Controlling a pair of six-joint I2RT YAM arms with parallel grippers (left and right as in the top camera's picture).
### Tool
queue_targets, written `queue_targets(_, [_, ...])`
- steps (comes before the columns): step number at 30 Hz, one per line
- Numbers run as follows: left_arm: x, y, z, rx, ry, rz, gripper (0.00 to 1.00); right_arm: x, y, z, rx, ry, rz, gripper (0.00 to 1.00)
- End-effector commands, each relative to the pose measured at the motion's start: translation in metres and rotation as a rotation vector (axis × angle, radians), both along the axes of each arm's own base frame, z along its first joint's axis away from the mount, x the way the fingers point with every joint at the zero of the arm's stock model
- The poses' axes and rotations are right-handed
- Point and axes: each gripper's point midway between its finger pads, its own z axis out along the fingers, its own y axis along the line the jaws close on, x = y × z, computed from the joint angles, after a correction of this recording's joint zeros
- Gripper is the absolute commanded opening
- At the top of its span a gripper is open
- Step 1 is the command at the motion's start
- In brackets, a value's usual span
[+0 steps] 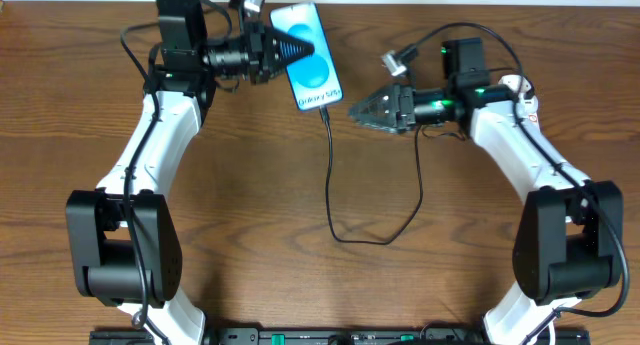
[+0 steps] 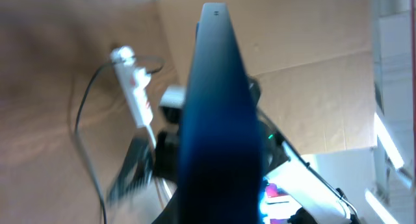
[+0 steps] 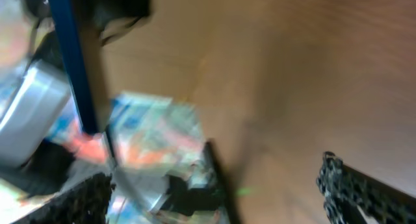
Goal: Plug charger to phone and switch on socket
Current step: 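Lower the phone onto the table with the left gripper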
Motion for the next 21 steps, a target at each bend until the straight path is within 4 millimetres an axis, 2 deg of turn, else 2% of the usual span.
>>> queue_targets(1, [-0.003, 0.001, -0.012, 0.056, -0.087, 0.000, 0.07, 0.025, -0.032, -0.030, -0.181, -0.068, -0.130, 0.99])
queue_targets(5, [-0.001, 0.009, -0.050, 0.185, -0.008, 0.076, 0.07, 0.033, -0.049, -0.037, -0.221, -0.059, -0.179, 0.99])
queue_targets(12, [0.004, 0.022, -0.093, 0.346, 0.052, 0.149, 0.07, 0.034, -0.043, -0.047, -0.293, -0.072, -0.186, 0.99])
queue_targets(16, [0.006, 0.024, -0.119, 0.373, 0.104, 0.146, 0.07, 0.035, -0.045, -0.054, -0.365, -0.083, -0.197, 0.99])
queue_targets(20, [0.009, 0.024, -0.149, 0.383, 0.172, 0.133, 0.07, 0.037, -0.057, -0.055, -0.466, -0.085, -0.215, 0.99])
queue_targets(21, [0.011, 0.024, -0.163, 0.387, 0.196, 0.129, 0.07, 0.037, -0.064, -0.054, -0.520, -0.088, -0.216, 0.99])
